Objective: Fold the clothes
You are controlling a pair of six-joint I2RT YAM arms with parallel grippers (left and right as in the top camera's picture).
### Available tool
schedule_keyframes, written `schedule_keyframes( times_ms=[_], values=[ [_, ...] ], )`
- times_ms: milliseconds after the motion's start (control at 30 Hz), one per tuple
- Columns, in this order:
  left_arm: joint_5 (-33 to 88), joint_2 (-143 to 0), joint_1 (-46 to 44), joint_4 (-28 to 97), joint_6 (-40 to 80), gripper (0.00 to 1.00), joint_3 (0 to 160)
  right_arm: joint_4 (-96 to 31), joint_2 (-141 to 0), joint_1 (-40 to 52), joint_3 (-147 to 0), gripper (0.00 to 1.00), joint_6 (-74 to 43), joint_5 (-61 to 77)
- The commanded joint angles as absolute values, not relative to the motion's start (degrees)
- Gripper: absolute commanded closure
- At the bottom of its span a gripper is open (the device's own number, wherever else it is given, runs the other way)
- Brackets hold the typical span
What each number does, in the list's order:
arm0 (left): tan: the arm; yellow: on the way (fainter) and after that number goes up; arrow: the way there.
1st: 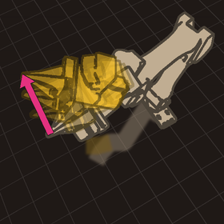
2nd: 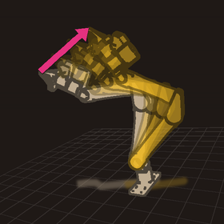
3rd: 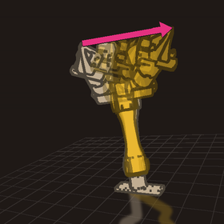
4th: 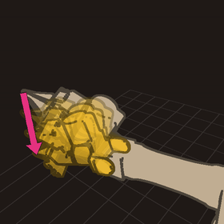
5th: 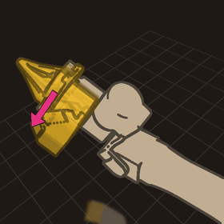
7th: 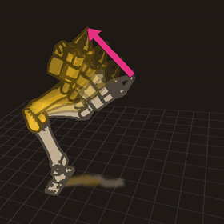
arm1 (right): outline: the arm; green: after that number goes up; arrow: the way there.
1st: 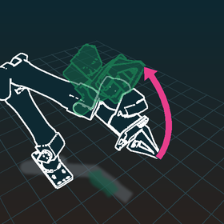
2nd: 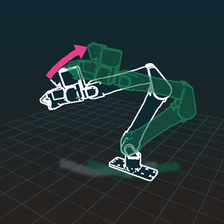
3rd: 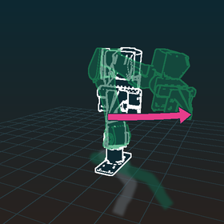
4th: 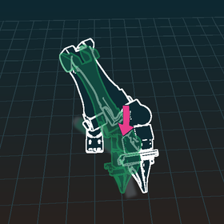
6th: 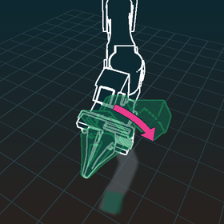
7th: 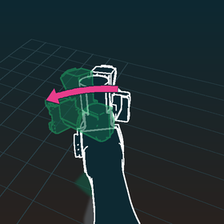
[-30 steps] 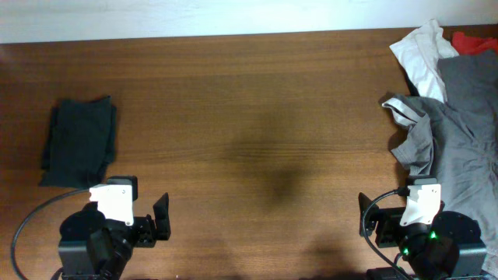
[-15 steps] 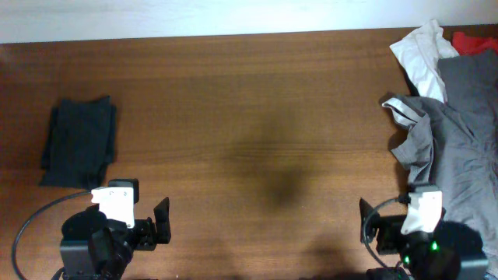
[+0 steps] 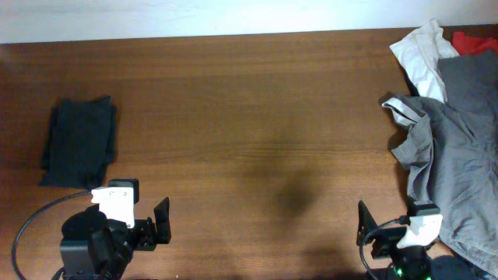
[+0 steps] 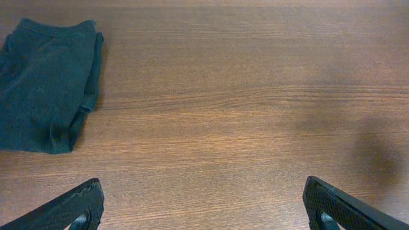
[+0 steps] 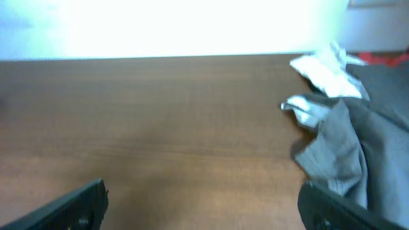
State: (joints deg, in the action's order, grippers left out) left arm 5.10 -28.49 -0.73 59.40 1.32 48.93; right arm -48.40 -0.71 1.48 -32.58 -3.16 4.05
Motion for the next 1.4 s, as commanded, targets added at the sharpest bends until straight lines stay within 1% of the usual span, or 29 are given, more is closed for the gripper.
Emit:
schedule_keyframes(
  times_ms=[0,200,233,367,433,633,1367],
  values=[
    [4.49,-28.32,-0.47,59.48,0.82,0.01,48.62,-42.61,-0.23,1.23,-27.49,0.01,-3.27,4.4],
    [4.49,-28.32,-0.47,59.48,0.82,0.01,48.62,-24.49,-0.23,1.21,-16.14,0.01,-3.42,5.43],
    [4.49,-28.32,-0.47,59.51,0.82,0.01,48.62,-18.85,-0.21,1.21,-12.67,0.01,-3.44,5.8],
    [4.49,-28.32,-0.47,59.51,0.82,0.01,48.62,-6.92,-0.21,1.21,-6.04,0.01,-3.42,5.76],
    [4.49,-28.32,-0.47,59.51,0.82,0.01,48.62,2.2,-0.21,1.21,-0.71,0.01,-3.44,5.78],
    [4.49,-28.32,-0.47,59.51,0.82,0.01,48.62,-3.88,-0.21,1.26,-0.32,0.01,-3.42,5.76],
    [4.49,-28.32,-0.47,59.51,0.82,0.01,48.62,-3.92,-0.21,1.21,-0.32,0.01,-3.42,5.52]
  ],
)
